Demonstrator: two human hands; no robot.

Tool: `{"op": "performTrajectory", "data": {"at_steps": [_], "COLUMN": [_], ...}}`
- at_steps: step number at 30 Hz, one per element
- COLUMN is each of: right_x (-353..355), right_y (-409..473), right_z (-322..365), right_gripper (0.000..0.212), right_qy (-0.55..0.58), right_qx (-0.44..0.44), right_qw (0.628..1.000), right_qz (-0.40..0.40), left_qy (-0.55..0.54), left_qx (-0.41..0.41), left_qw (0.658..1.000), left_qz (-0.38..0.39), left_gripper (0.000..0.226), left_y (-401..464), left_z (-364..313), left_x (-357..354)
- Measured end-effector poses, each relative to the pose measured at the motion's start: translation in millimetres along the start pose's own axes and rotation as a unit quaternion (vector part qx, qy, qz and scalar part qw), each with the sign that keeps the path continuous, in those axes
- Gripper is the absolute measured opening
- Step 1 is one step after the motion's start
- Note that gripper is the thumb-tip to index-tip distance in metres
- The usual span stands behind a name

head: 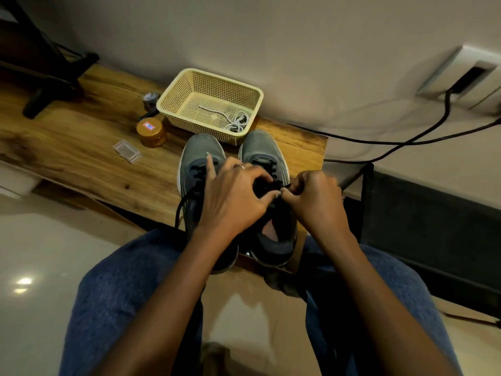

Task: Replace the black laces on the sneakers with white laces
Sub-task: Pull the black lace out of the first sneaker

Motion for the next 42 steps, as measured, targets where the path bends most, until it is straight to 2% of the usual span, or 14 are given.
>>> {"op": "performTrajectory", "data": {"at_steps": [6, 15, 17, 21, 26, 33, 37, 42], "right_x": [1.4, 1.4, 1.3, 2.0, 2.7, 0.4, 3.8, 3.8], "right_y": [-1.5, -0.8, -0.8, -2.0, -1.8, -1.7, 0.2, -1.1], "right_z": [0.8, -2.5, -1.5, 1.5, 1.8, 2.3, -3.0, -0.4], "right_gripper": [0.03, 0.043, 0.042, 0.038, 0.028, 0.028, 0.026, 0.019], "right_qy": [0.017, 0.016, 0.014, 0.015, 0.027, 0.02, -0.004, -0.01], "right_qx": [0.001, -0.018, -0.015, 0.0, -0.001, -0.014, -0.024, -0.017], "right_qw": [1.0, 1.0, 1.0, 1.0, 1.0, 1.0, 1.0, 1.0], "right_qz": [0.005, 0.004, 0.003, 0.006, 0.007, 0.015, 0.008, 0.008], "left_qy": [0.008, -0.047, -0.069, -0.059, -0.072, -0.134, -0.241, -0.163], "left_qx": [-0.01, 0.04, 0.036, 0.005, 0.004, 0.032, 0.069, 0.058], "left_qw": [1.0, 0.998, 0.997, 0.998, 0.997, 0.988, 0.968, 0.982], "left_qz": [0.006, -0.011, 0.01, 0.03, 0.009, 0.071, 0.012, -0.07], "left_gripper": [0.015, 0.006, 0.004, 0.02, 0.013, 0.01, 0.001, 0.007], "left_y": [3.5, 0.3, 0.1, -0.4, 0.4, -3.7, 1.6, -0.1], "left_z": [-0.6, 18.4, 13.1, 0.9, -0.9, -1.6, 7.3, 14.5], "left_x": [-4.2, 14.7, 8.0, -4.2, -2.1, -6.4, 8.2, 19.4]}}
Point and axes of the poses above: each hand's wrist, its own y-axis towards the middle knuckle, its own x-axis out of the back of the hand, z = x × y, the point moved 1 cm from there along y, towards the middle knuckle, and after that the axes turned 8 degrees about -y, right-handed, at the moved point
